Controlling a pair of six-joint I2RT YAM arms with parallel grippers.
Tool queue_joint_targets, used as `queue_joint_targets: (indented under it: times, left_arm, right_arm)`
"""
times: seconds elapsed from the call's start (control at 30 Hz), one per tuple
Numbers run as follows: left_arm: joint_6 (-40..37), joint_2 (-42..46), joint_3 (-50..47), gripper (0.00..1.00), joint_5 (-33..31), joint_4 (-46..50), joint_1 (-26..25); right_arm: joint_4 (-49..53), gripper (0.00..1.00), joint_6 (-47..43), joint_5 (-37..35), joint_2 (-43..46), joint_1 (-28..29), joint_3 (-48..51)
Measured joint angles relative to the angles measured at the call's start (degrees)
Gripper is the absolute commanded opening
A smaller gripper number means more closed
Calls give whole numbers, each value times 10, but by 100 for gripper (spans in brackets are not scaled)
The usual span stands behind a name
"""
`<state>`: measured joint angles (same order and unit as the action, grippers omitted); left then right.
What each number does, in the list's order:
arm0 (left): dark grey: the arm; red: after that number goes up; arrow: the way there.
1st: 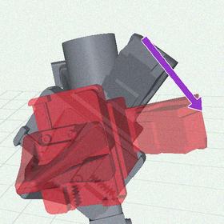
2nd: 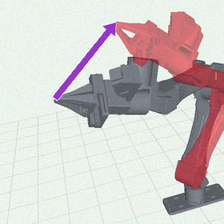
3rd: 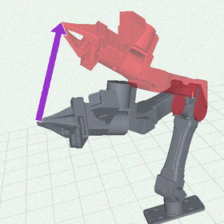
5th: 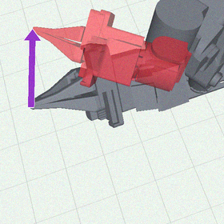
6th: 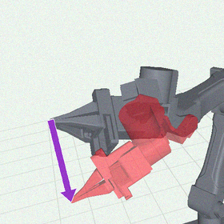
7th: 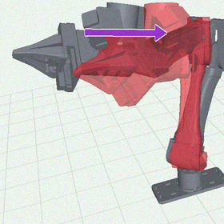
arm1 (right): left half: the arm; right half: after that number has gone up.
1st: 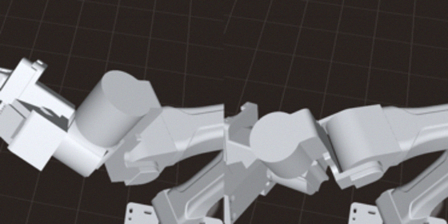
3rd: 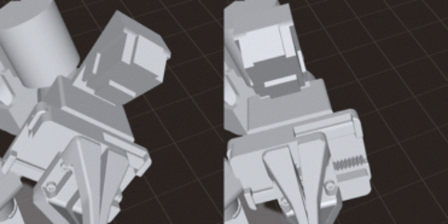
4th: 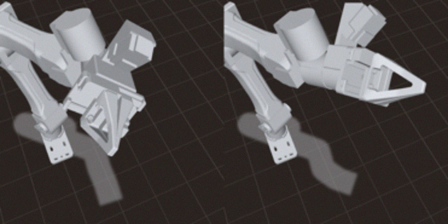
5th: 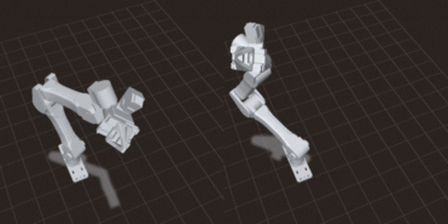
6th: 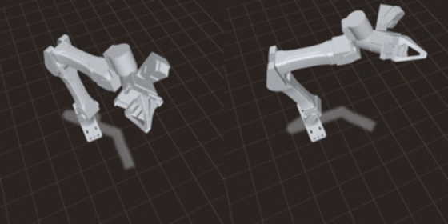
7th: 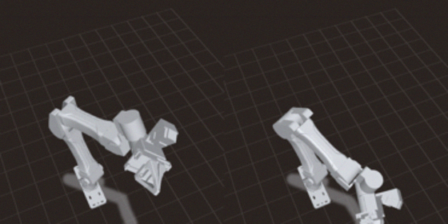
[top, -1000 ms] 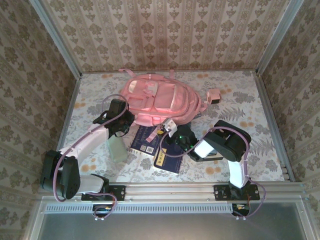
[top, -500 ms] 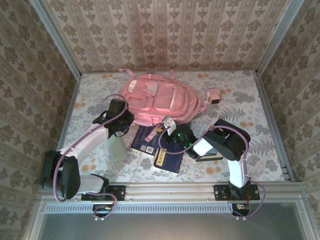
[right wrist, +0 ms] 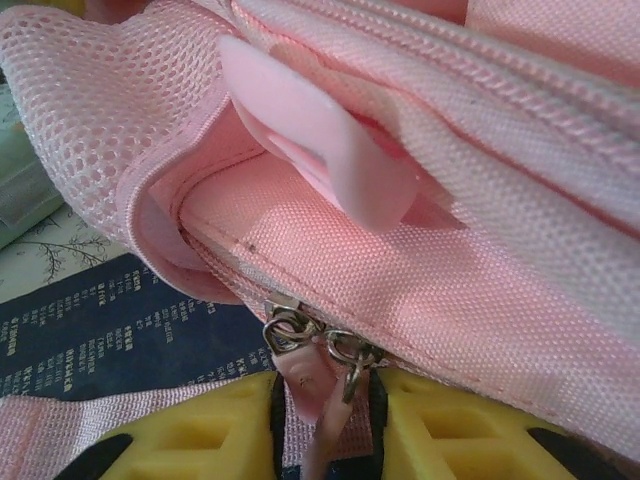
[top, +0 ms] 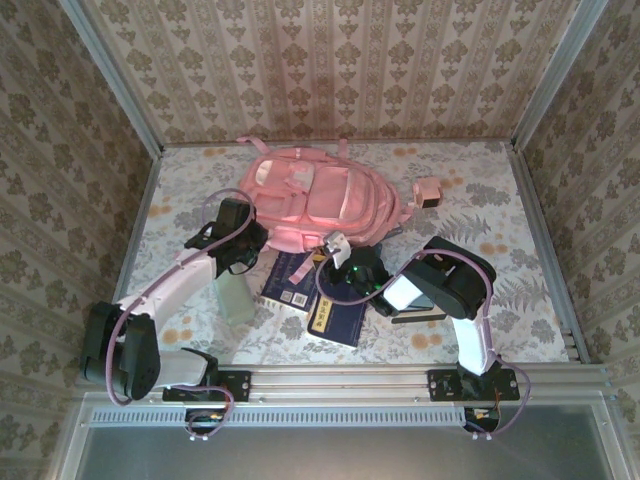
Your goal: Pack books, pencil case, and school supplies into a backpack
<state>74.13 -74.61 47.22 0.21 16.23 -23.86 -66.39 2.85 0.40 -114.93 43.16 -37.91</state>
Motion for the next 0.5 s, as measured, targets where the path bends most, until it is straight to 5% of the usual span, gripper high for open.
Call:
queue_joint_targets:
  times: [0.37, 0.5]
  left_arm:
    - [0, 7, 0, 0, 3, 0, 4]
    - [-1, 7, 0, 0, 11, 0, 11]
  right_arm:
    - [11, 0, 6, -5, 0, 3, -2]
    - [25, 0, 6, -11, 10, 3, 1]
